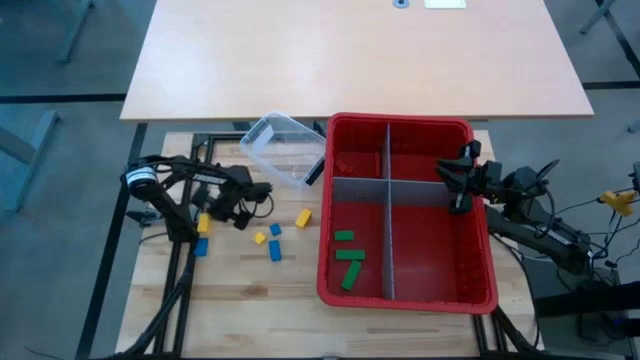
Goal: Sort blocks
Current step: Put the bottom left blue block into the top right of the red bin
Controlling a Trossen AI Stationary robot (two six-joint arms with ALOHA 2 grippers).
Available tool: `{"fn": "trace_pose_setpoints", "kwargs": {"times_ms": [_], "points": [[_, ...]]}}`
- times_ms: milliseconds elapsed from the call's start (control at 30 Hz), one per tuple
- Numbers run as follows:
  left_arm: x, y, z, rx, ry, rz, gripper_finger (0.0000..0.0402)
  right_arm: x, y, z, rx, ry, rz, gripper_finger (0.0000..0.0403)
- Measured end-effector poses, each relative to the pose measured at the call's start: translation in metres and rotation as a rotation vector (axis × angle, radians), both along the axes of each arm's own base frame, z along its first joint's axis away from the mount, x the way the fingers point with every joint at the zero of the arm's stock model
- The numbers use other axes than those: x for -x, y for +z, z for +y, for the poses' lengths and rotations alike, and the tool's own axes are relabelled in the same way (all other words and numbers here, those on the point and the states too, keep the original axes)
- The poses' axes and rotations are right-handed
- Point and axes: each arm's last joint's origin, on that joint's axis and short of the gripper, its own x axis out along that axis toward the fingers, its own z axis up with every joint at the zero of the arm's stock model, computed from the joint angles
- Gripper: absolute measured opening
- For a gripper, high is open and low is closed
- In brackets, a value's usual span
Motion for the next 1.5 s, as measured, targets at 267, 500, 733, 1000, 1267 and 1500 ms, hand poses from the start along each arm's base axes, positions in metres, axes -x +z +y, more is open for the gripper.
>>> {"fn": "trace_pose_setpoints", "kwargs": {"times_ms": [267, 500, 733, 1000, 1267, 1500], "points": [[0.001, 0.014, 0.001, -0.02, -0.011, 0.087, 0.0, 0.0, 0.0, 0.0, 0.002, -0.002, -0.001, 0.0072], [0.006, 0.018, 0.0, -0.039, -0.006, 0.156, 0.0, 0.0, 0.0, 0.0, 0.004, -0.003, 0.001, 0.0056], [0.005, 0.013, 0.0, 0.02, 0.016, 0.149, 0.0, 0.0, 0.0, 0.0, 0.005, -0.004, 0.001, 0.0057], [0.004, 0.007, 0.0, 0.062, 0.052, 0.151, 0.0, 0.0, 0.0, 0.0, 0.005, -0.004, 0.001, 0.0072], [0.008, -0.01, -0.001, 0.076, 0.091, 0.085, 0.0, 0.0, 0.0, 0.0, 0.005, -0.003, 0.001, 0.0073], [-0.005, -0.016, 0.002, 0.081, 0.073, -0.031, 0.0, 0.0, 0.0, 0.0, 0.023, -0.008, 0.004, 0.0059]]}}
